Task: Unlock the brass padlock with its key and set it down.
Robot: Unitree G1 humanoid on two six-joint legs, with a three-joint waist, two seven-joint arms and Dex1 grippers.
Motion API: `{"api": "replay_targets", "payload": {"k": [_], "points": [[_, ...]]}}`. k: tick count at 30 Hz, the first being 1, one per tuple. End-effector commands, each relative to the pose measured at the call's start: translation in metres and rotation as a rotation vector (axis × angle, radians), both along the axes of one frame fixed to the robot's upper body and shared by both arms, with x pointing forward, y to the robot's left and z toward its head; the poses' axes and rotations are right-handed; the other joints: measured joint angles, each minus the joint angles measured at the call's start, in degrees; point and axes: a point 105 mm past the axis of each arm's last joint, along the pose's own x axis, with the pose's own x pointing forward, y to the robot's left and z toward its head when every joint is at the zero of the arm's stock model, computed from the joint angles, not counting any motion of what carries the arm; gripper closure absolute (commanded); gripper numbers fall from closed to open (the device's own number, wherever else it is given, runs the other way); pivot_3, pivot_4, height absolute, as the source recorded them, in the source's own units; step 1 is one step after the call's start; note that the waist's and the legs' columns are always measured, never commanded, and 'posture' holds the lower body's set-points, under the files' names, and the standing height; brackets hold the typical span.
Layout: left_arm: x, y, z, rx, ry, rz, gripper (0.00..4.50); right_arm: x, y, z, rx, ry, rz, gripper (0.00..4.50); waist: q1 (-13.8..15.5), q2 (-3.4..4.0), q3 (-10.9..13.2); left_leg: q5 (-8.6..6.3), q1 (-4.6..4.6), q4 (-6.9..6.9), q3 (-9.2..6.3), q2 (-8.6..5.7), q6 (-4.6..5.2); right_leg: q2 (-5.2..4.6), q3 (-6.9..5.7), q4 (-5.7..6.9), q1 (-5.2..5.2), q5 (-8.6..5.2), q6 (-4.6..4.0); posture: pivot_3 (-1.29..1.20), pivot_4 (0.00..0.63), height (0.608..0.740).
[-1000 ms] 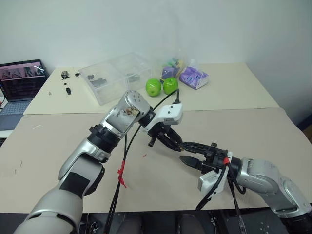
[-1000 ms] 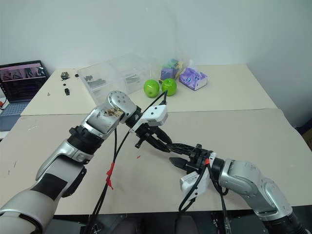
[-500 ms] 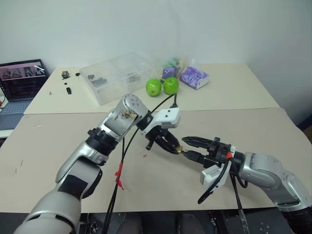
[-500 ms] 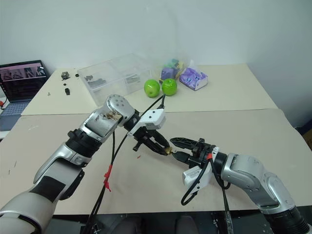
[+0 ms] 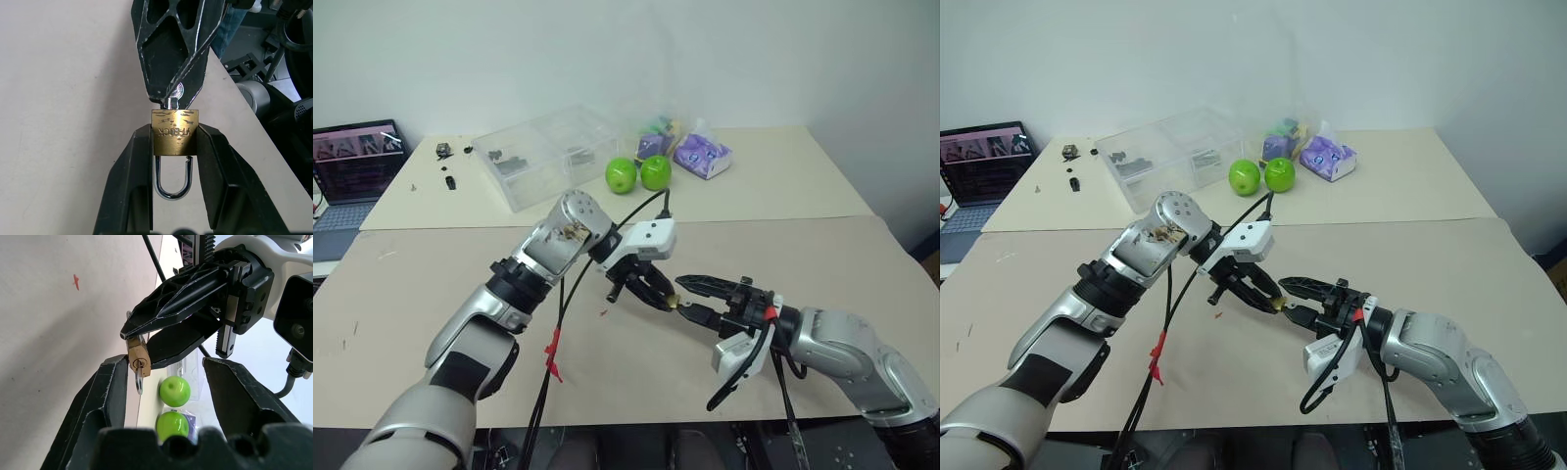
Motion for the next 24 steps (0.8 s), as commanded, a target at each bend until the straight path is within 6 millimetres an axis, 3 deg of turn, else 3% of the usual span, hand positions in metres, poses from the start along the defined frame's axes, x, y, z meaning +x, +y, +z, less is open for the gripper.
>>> {"api": "replay_targets", "payload": {"k": [1, 9, 10, 24], "points": [[-0.0007, -0.0039, 0.0077, -0.020, -0.032, -0.018, 3.73, -0.0046, 0.0058, 0.0147, 0.034, -0.045, 0.027, 1.81, 0.00, 0.00, 0.00, 0.00, 0.00, 0.00, 0.00, 0.00, 0.00, 0.00, 0.00, 0.00, 0.00, 0.00, 0.00, 0.00, 0.150, 0.740], [-0.0018, -0.0045, 0.0070, -0.022, -0.027, -0.022, 3.73, -0.0064, 0.0081, 0.0174, 0.046, -0.040, 0.031, 4.27, -0.01, 0.00, 0.00, 0.00, 0.00, 0.00, 0.00, 0.00, 0.00, 0.00, 0.00, 0.00, 0.00, 0.00, -0.01, 0.00, 0.150, 0.740], [-0.0021, -0.0047, 0.0070, -0.023, -0.027, -0.023, 3.73, -0.0066, 0.0088, 0.0187, 0.049, -0.042, 0.032, 4.39, -0.01, 0.00, 0.00, 0.00, 0.00, 0.00, 0.00, 0.00, 0.00, 0.00, 0.00, 0.00, 0.00, 0.00, -0.01, 0.00, 0.150, 0.740], [-0.0015, -0.0074, 0.0080, -0.028, -0.030, -0.026, 3.73, -0.0045, 0.0110, 0.0231, 0.056, -0.061, 0.033, 4.39, -0.02, 0.00, 0.00, 0.00, 0.00, 0.00, 0.00, 0.00, 0.00, 0.00, 0.00, 0.00, 0.00, 0.00, -0.01, 0.00, 0.150, 0.740]]}}
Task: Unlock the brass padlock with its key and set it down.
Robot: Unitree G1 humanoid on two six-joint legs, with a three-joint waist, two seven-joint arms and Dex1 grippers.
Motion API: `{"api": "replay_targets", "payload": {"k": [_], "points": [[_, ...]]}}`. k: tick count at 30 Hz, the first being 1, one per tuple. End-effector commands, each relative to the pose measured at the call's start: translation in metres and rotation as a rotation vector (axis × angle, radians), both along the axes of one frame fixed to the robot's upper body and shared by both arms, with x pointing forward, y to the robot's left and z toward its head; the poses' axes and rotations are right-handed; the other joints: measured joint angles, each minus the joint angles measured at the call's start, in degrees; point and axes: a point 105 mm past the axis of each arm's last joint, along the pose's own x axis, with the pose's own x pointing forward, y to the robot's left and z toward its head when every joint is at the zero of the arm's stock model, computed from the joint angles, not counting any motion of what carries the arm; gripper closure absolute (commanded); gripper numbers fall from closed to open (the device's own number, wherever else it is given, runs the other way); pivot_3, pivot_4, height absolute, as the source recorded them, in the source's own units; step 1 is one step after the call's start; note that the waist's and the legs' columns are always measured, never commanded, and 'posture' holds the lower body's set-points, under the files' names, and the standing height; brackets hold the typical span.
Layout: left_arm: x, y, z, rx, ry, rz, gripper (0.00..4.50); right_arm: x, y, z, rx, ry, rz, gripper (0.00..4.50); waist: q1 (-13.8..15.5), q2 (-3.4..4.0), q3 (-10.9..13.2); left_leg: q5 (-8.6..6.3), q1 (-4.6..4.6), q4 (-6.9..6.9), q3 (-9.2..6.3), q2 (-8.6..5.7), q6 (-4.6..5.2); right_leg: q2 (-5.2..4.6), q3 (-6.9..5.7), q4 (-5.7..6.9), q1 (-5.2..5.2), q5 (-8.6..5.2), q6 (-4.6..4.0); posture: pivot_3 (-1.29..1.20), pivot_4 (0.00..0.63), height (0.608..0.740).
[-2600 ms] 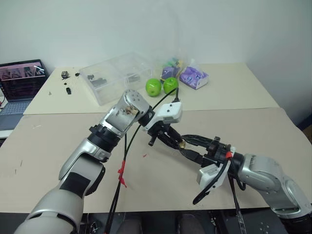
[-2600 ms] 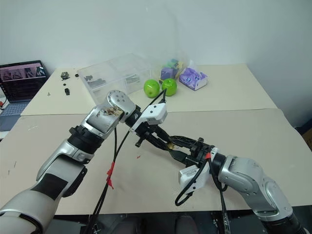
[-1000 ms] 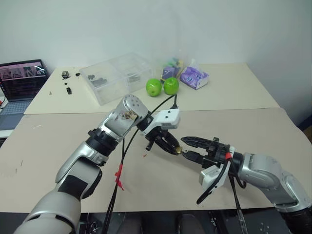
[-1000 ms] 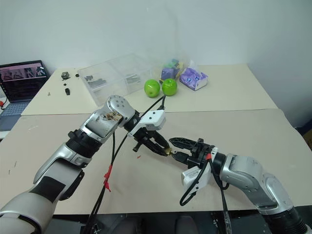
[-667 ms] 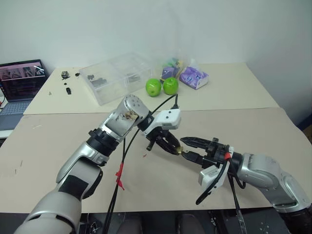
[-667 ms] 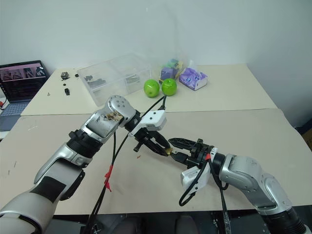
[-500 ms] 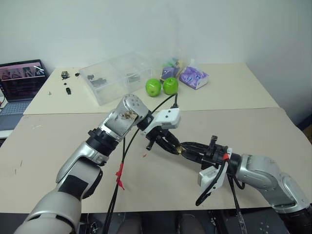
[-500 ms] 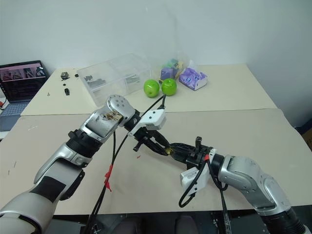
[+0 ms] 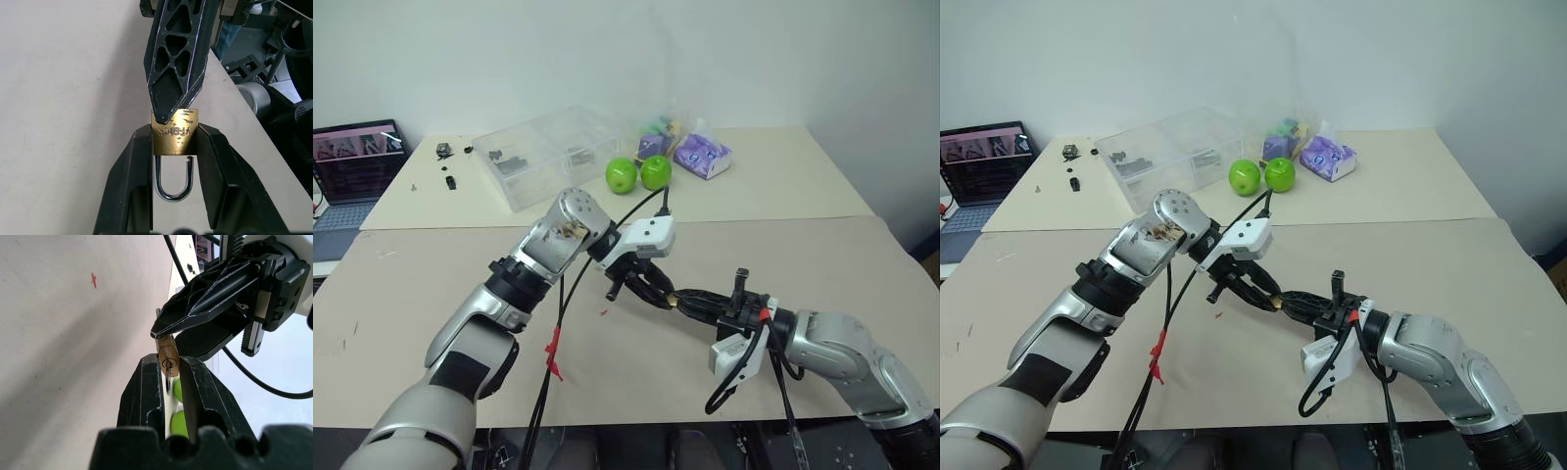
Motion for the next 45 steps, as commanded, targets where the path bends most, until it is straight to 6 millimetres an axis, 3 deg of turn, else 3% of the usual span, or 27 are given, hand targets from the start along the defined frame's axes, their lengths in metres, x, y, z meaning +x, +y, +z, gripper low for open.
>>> {"api": "replay_targets", "payload": {"k": [1, 10, 12, 16, 30, 33, 36, 38, 45], "points": [[-0.0022, -0.0066, 0.0047, -0.014, -0.025, -0.027, 3.73, -0.0056, 0.0109, 0.0313, 0.081, -0.113, 0.051, 4.39, 0.00, 0.00, 0.00, 0.00, 0.00, 0.00, 0.00, 0.00, 0.00, 0.00, 0.00, 0.00, 0.00, 0.00, 0.00, 0.00, 0.150, 0.740], [-0.0027, -0.0060, 0.0035, -0.011, -0.025, -0.031, 3.73, -0.0069, 0.0154, 0.0315, 0.095, -0.104, 0.065, 4.39, 0.01, 0.00, 0.00, 0.00, 0.00, 0.00, 0.00, 0.00, 0.00, 0.00, 0.00, 0.00, 0.00, 0.00, 0.00, 0.00, 0.150, 0.740], [-0.0029, -0.0060, 0.0033, -0.010, -0.025, -0.032, 3.73, -0.0076, 0.0158, 0.0318, 0.109, -0.090, 0.068, 3.37, 0.01, 0.00, 0.00, 0.00, 0.00, 0.00, 0.00, 0.00, 0.00, 0.00, 0.00, 0.00, 0.00, 0.00, 0.00, 0.00, 0.150, 0.740], [-0.0042, -0.0063, 0.0032, -0.012, -0.022, -0.036, 3.73, -0.0061, 0.0154, 0.0325, 0.098, -0.111, 0.062, 2.10, 0.02, 0.00, 0.00, 0.00, 0.00, 0.00, 0.00, 0.00, 0.00, 0.00, 0.00, 0.01, 0.00, 0.00, 0.00, 0.00, 0.150, 0.740], [-0.0049, -0.0067, 0.0039, -0.014, -0.021, -0.035, 3.73, -0.0074, 0.0148, 0.0321, 0.094, -0.113, 0.068, 2.10, -0.01, 0.00, 0.00, 0.00, 0.00, 0.00, 0.00, 0.00, 0.00, 0.00, 0.00, 0.01, 0.00, 0.00, 0.00, 0.00, 0.150, 0.740], [-0.0049, -0.0067, 0.0038, -0.013, -0.022, -0.037, 3.73, -0.0076, 0.0147, 0.0325, 0.097, -0.115, 0.069, 2.80, 0.01, 0.00, 0.00, 0.00, 0.00, 0.00, 0.00, 0.00, 0.00, 0.00, 0.00, 0.01, 0.00, 0.00, 0.00, 0.00, 0.150, 0.740], [-0.0051, -0.0069, 0.0039, -0.014, -0.020, -0.037, 3.73, -0.0081, 0.0145, 0.0323, 0.097, -0.114, 0.070, 3.87, 0.00, 0.00, 0.00, 0.00, 0.00, 0.00, 0.00, 0.00, 0.00, 0.00, 0.00, 0.00, 0.00, 0.00, 0.00, 0.00, 0.150, 0.740], [-0.0053, -0.0071, 0.0036, -0.014, -0.020, -0.037, 3.73, -0.0083, 0.0143, 0.0320, 0.098, -0.113, 0.070, 4.34, 0.01, 0.00, 0.00, 0.00, 0.00, 0.00, 0.00, 0.00, 0.00, 0.00, 0.00, 0.00, 0.00, 0.00, 0.00, 0.00, 0.150, 0.740], [-0.0046, -0.0069, 0.0036, -0.014, -0.022, -0.035, 3.73, -0.0087, 0.0152, 0.0315, 0.099, -0.110, 0.073, 4.35, 0.00, 0.00, 0.00, 0.00, 0.00, 0.00, 0.00, 0.00, 0.00, 0.00, 0.00, 0.00, 0.00, 0.00, 0.00, 0.00, 0.150, 0.740]]}}
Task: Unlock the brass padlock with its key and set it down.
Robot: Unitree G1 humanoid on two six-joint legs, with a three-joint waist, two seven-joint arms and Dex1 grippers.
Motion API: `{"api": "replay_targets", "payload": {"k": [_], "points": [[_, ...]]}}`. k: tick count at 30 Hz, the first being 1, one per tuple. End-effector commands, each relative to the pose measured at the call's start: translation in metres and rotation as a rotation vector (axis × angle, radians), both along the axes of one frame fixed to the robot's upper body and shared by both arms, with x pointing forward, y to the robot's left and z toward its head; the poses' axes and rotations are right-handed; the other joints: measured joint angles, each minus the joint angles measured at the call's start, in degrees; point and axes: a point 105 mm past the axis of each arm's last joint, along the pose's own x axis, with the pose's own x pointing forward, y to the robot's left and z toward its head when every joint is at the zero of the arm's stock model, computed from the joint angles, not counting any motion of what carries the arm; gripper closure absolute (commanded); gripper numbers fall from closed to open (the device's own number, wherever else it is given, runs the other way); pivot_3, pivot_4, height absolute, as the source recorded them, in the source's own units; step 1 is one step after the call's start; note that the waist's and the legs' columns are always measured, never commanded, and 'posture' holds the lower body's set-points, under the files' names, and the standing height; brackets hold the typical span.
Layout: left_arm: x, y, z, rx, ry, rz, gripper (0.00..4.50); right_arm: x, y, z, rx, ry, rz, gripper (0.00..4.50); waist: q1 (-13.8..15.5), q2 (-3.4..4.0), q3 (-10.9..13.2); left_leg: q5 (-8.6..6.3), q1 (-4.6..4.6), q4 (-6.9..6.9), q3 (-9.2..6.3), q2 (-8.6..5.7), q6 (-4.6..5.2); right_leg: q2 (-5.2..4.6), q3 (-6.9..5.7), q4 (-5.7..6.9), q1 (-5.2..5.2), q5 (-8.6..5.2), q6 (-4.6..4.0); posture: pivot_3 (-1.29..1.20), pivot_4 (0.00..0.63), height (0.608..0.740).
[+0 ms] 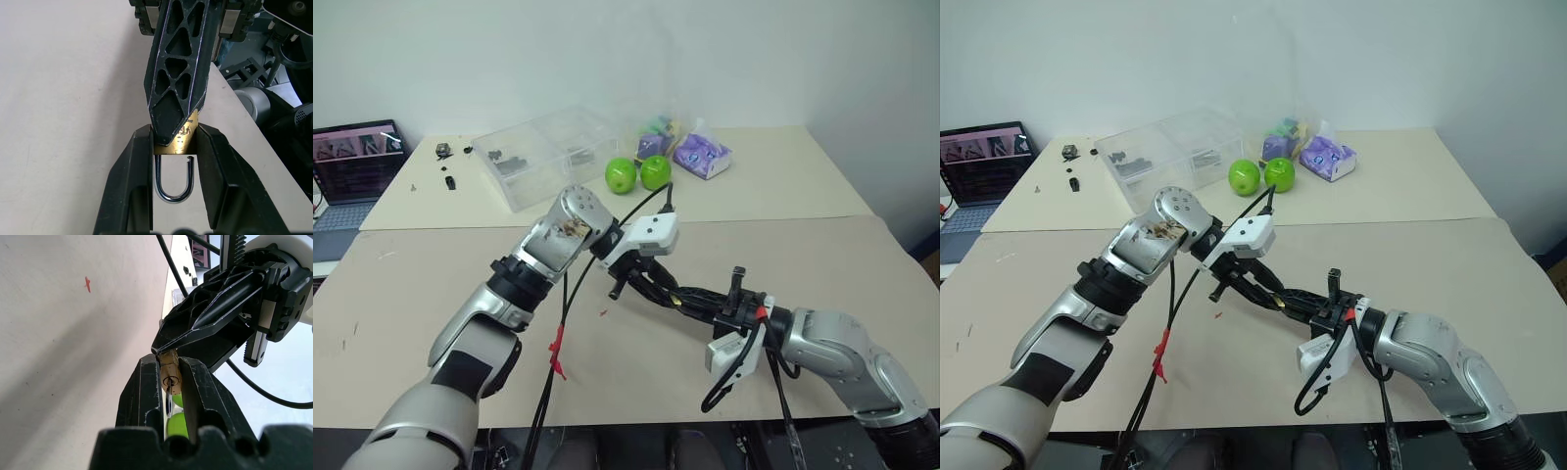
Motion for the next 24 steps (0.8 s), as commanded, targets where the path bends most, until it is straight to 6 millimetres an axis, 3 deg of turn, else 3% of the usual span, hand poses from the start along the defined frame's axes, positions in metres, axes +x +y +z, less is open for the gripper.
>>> {"api": "replay_targets", "payload": {"k": [1, 8, 9, 10, 16, 18, 24], "points": [[-0.003, -0.005, -0.001, 0.003, -0.015, -0.024, 3.73, -0.009, 0.010, 0.029, 0.090, -0.101, 0.065, 4.35, 0.02, 0.00, 0.00, 0.00, 0.00, 0.00, 0.00, 0.00, 0.00, 0.00, 0.00, 0.00, 0.00, 0.00, 0.00, 0.00, 0.150, 0.740], [-0.001, -0.004, 0.000, 0.001, -0.025, -0.015, 3.73, -0.008, 0.011, 0.029, 0.085, -0.106, 0.062, 4.35, 0.01, 0.00, 0.00, 0.00, 0.00, 0.00, 0.00, 0.00, 0.00, 0.00, 0.00, 0.00, 0.00, 0.00, 0.00, 0.00, 0.150, 0.740], [0.000, -0.005, 0.001, -0.006, -0.019, -0.011, 2.73, -0.008, 0.011, 0.029, 0.086, -0.106, 0.062, 4.35, 0.01, 0.00, 0.00, 0.00, 0.00, 0.00, 0.00, 0.00, 0.00, 0.00, 0.00, 0.00, 0.00, 0.00, 0.00, 0.00, 0.150, 0.740], [0.000, -0.005, 0.002, -0.012, -0.011, -0.005, 2.55, -0.008, 0.011, 0.029, 0.086, -0.106, 0.061, 4.35, 0.00, 0.00, 0.00, 0.00, 0.00, 0.00, 0.00, 0.00, 0.00, 0.00, 0.00, 0.00, 0.00, 0.00, 0.00, 0.00, 0.150, 0.740], [0.000, -0.006, 0.006, -0.024, -0.024, -0.012, 0.27, -0.007, 0.007, 0.029, 0.085, -0.102, 0.051, 4.35, 0.03, 0.00, 0.00, 0.00, 0.00, 0.00, 0.00, 0.00, 0.00, 0.00, 0.00, 0.00, 0.00, 0.00, 0.00, 0.00, 0.150, 0.740], [0.001, -0.004, 0.013, -0.030, -0.024, -0.022, 0.08, -0.005, 0.003, 0.027, 0.079, -0.095, 0.038, 4.35, 0.03, 0.00, 0.00, 0.00, 0.00, 0.00, 0.00, 0.00, 0.00, 0.00, 0.00, 0.00, 0.00, 0.00, 0.00, 0.00, 0.150, 0.740], [0.036, 0.001, 0.049, -0.117, -0.090, 0.122, 0.08, 0.006, -0.024, 0.019, 0.051, -0.069, -0.051, 4.35, 0.09, -0.02, 0.01, 0.00, 0.00, 0.01, 0.00, -0.01, 0.00, 0.00, -0.01, -0.03, 0.00, 0.00, 0.00, 0.00, 0.150, 0.740]]}}
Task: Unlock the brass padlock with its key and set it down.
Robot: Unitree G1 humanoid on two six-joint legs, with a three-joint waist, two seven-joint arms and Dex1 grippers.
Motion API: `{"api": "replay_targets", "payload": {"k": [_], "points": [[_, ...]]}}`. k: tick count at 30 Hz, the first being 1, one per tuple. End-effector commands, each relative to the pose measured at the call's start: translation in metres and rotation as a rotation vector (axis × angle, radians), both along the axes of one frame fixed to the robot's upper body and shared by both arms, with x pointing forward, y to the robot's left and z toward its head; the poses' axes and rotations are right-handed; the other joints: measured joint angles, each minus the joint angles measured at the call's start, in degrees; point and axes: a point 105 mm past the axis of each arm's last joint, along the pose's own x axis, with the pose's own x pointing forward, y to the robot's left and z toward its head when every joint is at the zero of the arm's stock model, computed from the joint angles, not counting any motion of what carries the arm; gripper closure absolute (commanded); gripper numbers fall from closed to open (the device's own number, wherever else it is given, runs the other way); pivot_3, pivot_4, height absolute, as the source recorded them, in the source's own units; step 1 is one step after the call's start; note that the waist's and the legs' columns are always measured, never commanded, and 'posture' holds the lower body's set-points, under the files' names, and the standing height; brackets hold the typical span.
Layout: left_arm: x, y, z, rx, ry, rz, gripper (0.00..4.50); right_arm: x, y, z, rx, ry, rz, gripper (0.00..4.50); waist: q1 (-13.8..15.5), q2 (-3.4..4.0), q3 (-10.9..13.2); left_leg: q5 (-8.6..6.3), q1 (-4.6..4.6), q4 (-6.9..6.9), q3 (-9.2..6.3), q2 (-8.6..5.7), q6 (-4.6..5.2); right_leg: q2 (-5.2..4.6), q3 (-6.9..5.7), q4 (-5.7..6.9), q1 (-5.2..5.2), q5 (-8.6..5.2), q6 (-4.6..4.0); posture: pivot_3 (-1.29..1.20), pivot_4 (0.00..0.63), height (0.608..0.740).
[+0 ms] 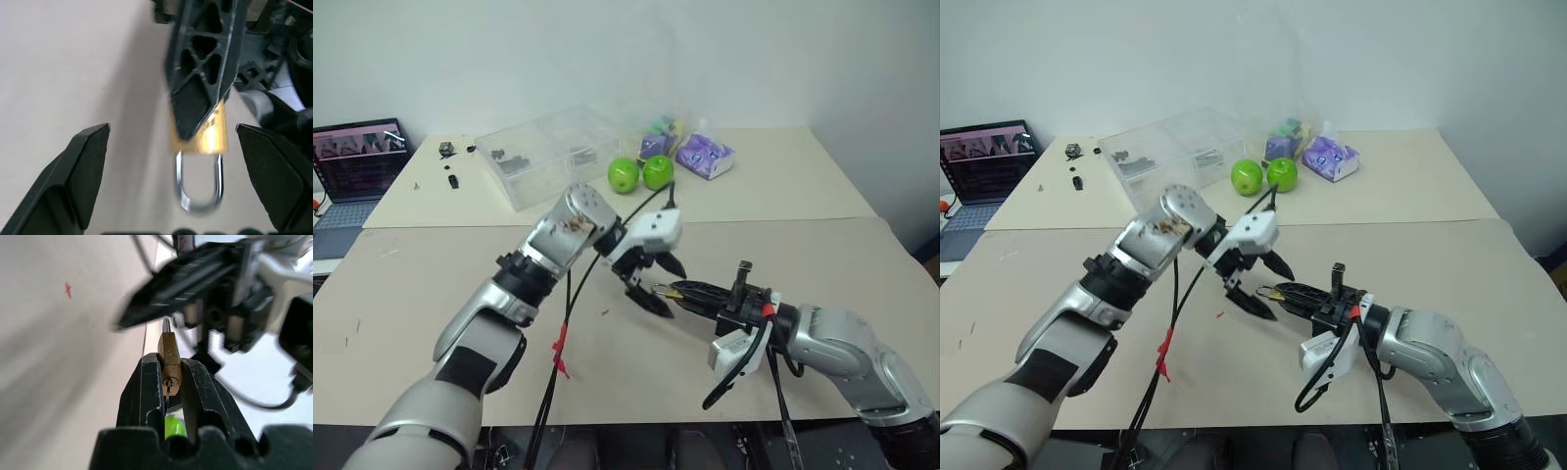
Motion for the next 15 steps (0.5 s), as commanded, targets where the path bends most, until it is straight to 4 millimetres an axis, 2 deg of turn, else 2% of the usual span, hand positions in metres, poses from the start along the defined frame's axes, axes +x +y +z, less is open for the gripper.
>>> {"api": "replay_targets", "payload": {"k": [1, 7, 10, 15], "points": [[0.020, 0.007, 0.035, -0.088, -0.072, 0.081, 0.08, 0.006, -0.018, 0.010, 0.027, -0.038, -0.050, 4.35, -0.06, 0.01, -0.01, 0.00, 0.00, -0.01, 0.01, 0.00, 0.00, 0.00, 0.00, 0.01, 0.01, 0.00, 0.00, 0.00, 0.150, 0.740], [0.036, 0.023, 0.050, -0.135, -0.083, 0.173, 0.08, 0.012, -0.034, 0.006, 0.022, -0.031, -0.094, 4.35, -0.52, 0.00, 0.00, -0.02, 0.02, -0.05, 0.01, 0.02, 0.04, 0.02, 0.02, 0.00, -0.01, -0.03, -0.01, 0.00, 0.150, 0.740], [0.035, 0.028, 0.043, -0.134, -0.070, 0.184, 0.75, 0.017, -0.041, 0.010, 0.031, -0.043, -0.123, 4.35, -0.46, 0.01, 0.00, -0.02, 0.00, -0.03, 0.01, 0.02, 0.04, 0.02, 0.02, 0.01, -0.02, -0.03, -0.02, 0.00, 0.150, 0.740], [0.027, 0.026, 0.026, -0.132, -0.045, 0.181, 2.88, 0.018, -0.035, 0.022, 0.070, -0.054, -0.117, 4.35, -0.39, 0.02, 0.00, -0.02, 0.03, -0.02, 0.01, 0.02, 0.03, 0.02, 0.06, 0.05, 0.00, -0.02, -0.03, 0.00, 0.150, 0.740]]}}
